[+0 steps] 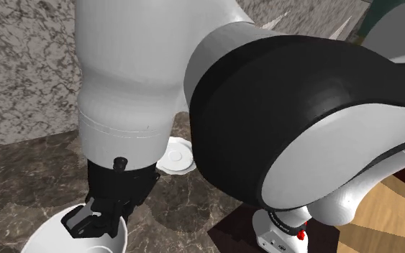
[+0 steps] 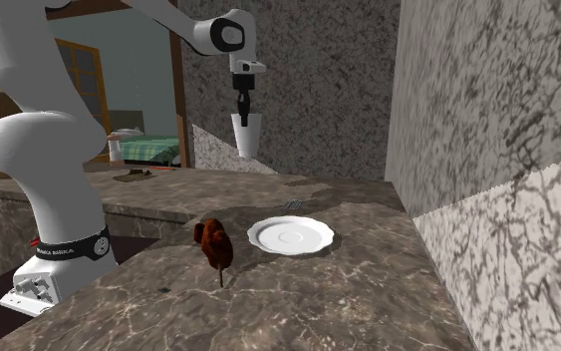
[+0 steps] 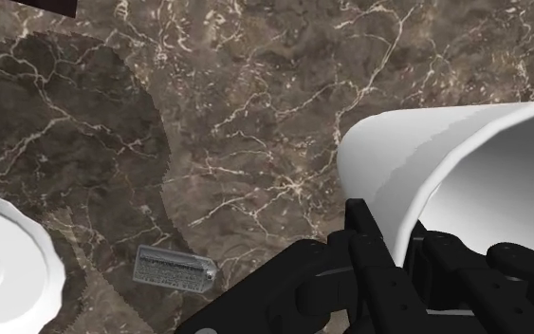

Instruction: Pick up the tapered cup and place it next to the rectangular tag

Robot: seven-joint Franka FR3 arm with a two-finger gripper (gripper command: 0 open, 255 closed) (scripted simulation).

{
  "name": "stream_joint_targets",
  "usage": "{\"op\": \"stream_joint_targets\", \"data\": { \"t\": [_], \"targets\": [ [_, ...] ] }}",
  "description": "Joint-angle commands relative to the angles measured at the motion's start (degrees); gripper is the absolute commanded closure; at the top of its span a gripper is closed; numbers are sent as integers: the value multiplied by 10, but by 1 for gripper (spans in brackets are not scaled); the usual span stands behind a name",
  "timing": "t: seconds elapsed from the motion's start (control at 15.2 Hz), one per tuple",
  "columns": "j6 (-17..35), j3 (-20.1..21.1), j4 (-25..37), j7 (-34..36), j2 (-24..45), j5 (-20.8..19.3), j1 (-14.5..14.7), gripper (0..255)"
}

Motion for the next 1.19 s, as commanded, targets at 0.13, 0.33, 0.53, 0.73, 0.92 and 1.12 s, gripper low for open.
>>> {"op": "stream_joint_targets", "data": {
  "t": [0.13, 0.33, 0.53, 0.73, 0.92, 1.12],
  "targets": [
    [32, 3, -28, -2, 5, 0, 1, 255],
    [56, 7, -46, -3, 11, -1, 2, 255],
    [79, 10, -62, -2, 19, -3, 2, 255],
    [103, 14, -78, -1, 28, -7, 3, 255],
    [127, 17, -93, 1, 39, -11, 3, 255],
    [151, 20, -107, 4, 51, -17, 3, 255]
  ]
}}
